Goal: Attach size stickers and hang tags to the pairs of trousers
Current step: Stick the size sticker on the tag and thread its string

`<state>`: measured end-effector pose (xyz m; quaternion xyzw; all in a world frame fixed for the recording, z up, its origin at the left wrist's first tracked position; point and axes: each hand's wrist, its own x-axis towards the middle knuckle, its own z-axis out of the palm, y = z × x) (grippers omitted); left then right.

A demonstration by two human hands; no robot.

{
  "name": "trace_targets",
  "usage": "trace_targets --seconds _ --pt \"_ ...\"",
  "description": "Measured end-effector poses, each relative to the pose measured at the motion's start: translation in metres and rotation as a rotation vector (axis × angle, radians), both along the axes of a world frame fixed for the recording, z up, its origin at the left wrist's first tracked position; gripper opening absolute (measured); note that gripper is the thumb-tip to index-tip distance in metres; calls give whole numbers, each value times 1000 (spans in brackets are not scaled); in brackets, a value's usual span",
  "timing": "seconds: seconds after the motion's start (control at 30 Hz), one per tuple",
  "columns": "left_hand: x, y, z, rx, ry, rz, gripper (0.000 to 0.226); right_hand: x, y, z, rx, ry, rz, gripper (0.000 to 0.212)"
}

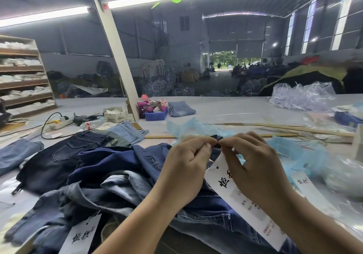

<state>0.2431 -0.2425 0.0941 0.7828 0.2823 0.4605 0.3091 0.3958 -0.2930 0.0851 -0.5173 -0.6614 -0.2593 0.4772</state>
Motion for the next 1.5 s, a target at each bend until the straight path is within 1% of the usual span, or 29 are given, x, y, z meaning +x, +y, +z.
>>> trace_targets --seconds 0.07,0.23,0.4,0.47,0.5,0.6,0.67,0.77,0.9,0.93,0.97,1.07,1.13,1.23,1.33,1.5 --pt "-2 0 -2 -52 13 -15 27 -1 -2 1 -6 51 24 14" --pt "-7 1 -6 75 33 28 26 -4 -8 3 -82 201 101 14" --pt "-7 2 -11 88 -18 65 15 -8 -15 1 -173 285 112 31" --pt "-8 1 -12 68 -44 55 15 -11 -17 3 -210 315 134 33" --pt "-8 1 -11 63 -56 50 15 -12 -17 5 -232 322 154 31" --pt "-10 0 -9 87 -44 63 7 -12 -18 11 -271 279 176 19" --pt "-12 -1 -9 124 -31 81 6 -11 -16 12 -291 204 110 15" --pt "-14 -1 -8 202 14 100 9 -13 -16 12 -298 100 8 14" --pt "-15 0 -12 249 147 109 9 -17 -12 7 -195 -83 -120 15" --pt "-16 1 -13 247 160 114 9 -17 -11 5 -198 -97 -123 16" --pt "-16 1 -13 240 156 113 10 -16 -10 3 -228 -58 -92 16" --pt "-18 0 -10 175 113 87 14 -14 -11 4 -289 256 98 18" --pt "-18 -1 -8 131 110 71 13 -13 -12 5 -282 360 167 26" --pt "-18 -3 -7 124 134 57 13 -14 -14 5 -350 460 278 30" --pt "-17 -4 -7 107 146 18 13 -15 -16 3 -398 537 326 30" --pt "-18 -5 -8 94 148 -23 14 -15 -16 1 -431 532 329 33"
